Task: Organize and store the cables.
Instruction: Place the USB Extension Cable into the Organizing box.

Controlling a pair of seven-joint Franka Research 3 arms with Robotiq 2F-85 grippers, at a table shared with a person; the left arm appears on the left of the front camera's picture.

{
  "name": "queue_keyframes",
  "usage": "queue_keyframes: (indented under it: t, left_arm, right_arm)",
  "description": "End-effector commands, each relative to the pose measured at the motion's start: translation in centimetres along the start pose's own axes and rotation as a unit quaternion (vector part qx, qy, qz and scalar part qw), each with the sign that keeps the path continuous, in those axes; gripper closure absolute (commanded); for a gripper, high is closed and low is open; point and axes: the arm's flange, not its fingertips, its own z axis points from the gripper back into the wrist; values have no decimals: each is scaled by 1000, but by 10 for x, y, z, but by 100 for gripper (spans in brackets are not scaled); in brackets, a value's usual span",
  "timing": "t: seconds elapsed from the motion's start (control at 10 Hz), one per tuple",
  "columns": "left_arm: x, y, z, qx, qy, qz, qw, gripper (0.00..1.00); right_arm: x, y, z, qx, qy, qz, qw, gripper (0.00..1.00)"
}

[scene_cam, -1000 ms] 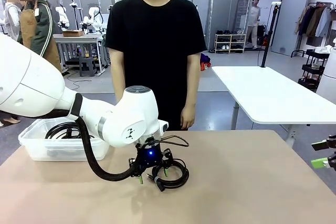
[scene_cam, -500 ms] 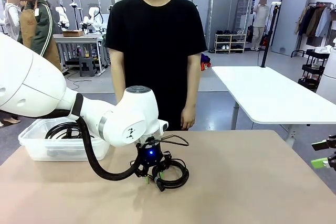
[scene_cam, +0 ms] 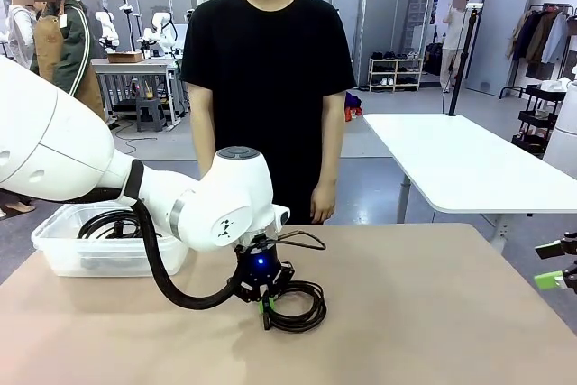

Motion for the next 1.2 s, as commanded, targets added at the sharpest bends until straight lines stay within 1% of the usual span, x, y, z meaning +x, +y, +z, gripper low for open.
queue_keyframes:
  t: [0.0, 0.1, 0.2, 0.3, 0.4, 0.5, 0.6, 0.7, 0.8, 0.9, 1.1]
  left_arm:
    - [3, 0, 22, -14, -21, -9, 1000, 100]
    - [3, 5, 49, -11, -28, -44, 999, 100]
    - [4, 15, 84, -13, -67, -55, 996, 100]
    - [5, 24, 106, -17, -59, -80, 995, 100]
    - [8, 38, 121, -8, -60, -103, 993, 100]
    - [12, 51, 130, -18, -61, -111, 992, 100]
    - [13, 60, 136, -27, -70, -106, 992, 100]
    - [13, 62, 137, -31, -73, -109, 991, 100]
    - [8, 56, 136, -48, -60, -153, 985, 100]
    - [20, 55, 144, -16, -77, -104, 991, 100]
    - [20, 55, 144, -16, -77, -104, 991, 100]
  right_arm:
    - [2, -1, 0, 0, -6, -11, 1000, 0]
    - [2, -1, 0, 0, -6, -11, 1000, 0]
    - [2, -1, 0, 0, -6, -11, 1000, 0]
    - [2, -1, 0, 0, -6, -11, 1000, 0]
    - [2, -1, 0, 0, -6, -11, 1000, 0]
    - [2, -1, 0, 0, -6, -11, 1000, 0]
    - [2, -1, 0, 0, -6, -11, 1000, 0]
    - [2, -1, 0, 0, -6, -11, 1000, 0]
    - [2, -1, 0, 0, -6, -11, 1000, 0]
    - [2, -1, 0, 0, -6, -11, 1000, 0]
    - [2, -1, 0, 0, -6, -11, 1000, 0]
